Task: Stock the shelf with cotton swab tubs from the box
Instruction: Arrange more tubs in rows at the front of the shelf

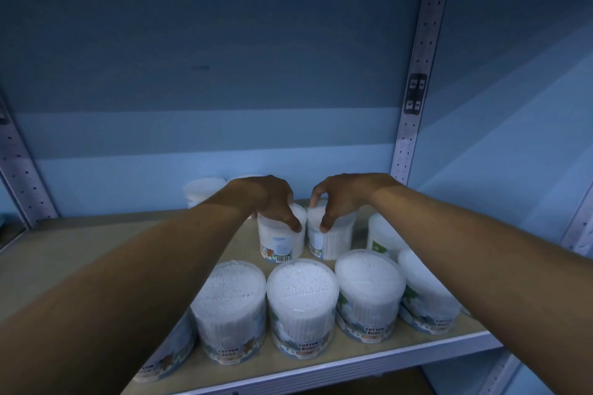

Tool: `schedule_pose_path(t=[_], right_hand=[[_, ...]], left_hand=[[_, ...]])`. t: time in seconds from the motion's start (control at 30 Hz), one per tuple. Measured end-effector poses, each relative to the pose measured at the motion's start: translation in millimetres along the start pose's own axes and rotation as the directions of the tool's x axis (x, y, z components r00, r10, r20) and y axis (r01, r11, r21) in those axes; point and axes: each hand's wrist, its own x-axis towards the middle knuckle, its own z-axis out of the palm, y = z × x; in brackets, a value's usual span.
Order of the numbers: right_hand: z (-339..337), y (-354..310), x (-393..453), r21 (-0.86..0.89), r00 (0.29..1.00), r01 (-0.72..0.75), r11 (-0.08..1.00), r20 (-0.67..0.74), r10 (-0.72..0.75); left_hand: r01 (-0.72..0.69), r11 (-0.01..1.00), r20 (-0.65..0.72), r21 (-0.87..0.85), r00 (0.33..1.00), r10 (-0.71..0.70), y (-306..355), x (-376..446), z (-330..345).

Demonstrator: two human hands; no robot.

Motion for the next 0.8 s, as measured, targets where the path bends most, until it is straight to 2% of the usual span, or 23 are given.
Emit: schedule_pose_path(t=[0.27,0.4,0.57,0.8], right_hand=[[-3.7,6.6,-1.1,0.031,0.998,0.021,0.999,0.052,-0.023],[-11.4,9.7,-3.5,0.106,0.998,-0.042,0.993,-0.040,0.046],[-9.6,3.0,-1.0,0.035,0.989,-0.141,0.989,-0.029,0.142],[-5.1,-8.1,1.4,-0.001,0.985,-0.175,0.985,-0.006,0.175]], left_hand=[[0.019,1.000,0.004,0.000,1.000,-0.019,5.5,-3.5,-2.3],[-0.030,0.998,0.011,0.058,0.999,0.030,-0.2,-4.4,-7.2],[-0.111,0.990,0.084,0.084,0.991,0.104,2.3,-8.1,-10.4],[-0.141,0.983,0.093,0.116,0.987,0.130,5.9,-5.5,-9.1]])
